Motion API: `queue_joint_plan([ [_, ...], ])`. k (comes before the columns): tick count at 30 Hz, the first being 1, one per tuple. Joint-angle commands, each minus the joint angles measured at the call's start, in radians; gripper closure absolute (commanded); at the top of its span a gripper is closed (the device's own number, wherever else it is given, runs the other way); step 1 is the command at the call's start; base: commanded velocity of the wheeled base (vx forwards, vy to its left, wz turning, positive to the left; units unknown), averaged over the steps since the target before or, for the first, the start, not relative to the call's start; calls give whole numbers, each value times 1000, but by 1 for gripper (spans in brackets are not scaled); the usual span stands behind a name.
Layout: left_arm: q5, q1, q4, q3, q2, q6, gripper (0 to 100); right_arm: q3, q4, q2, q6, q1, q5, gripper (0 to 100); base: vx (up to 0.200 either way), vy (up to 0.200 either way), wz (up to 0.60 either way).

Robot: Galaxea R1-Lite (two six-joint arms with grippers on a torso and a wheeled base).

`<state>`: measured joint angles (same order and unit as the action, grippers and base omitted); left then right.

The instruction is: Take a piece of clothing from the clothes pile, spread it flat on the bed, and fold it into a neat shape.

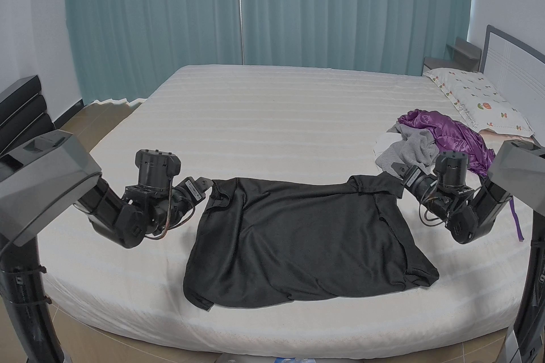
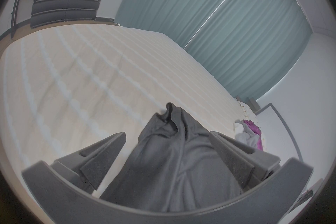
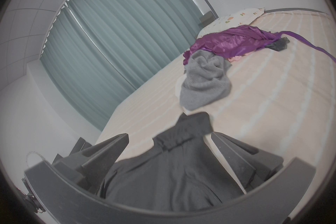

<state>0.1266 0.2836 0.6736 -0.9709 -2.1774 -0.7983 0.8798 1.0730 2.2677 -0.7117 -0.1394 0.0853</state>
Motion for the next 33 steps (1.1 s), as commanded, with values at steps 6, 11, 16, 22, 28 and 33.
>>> queue_joint_plan([
  [6,-59,39,159,400,260,-65,0,-487,236,-212,0,35,-136,0,0,0,0],
  [11,-59,81,179,495,317,-124,0,-617,372,-203,-5,37,-168,0,0,0,0],
  [16,-61,111,181,569,340,-128,0,-676,407,-186,-31,26,-176,0,0,0,0],
  [22,-62,114,181,600,337,-177,0,-711,407,-186,-52,20,-177,0,0,0,0],
  [28,-107,112,181,623,331,-197,0,-726,410,-198,-84,1,-176,0,0,0,0],
  [33,-119,112,181,629,335,-200,0,-756,463,-191,-83,-11,-177,0,0,0,0],
])
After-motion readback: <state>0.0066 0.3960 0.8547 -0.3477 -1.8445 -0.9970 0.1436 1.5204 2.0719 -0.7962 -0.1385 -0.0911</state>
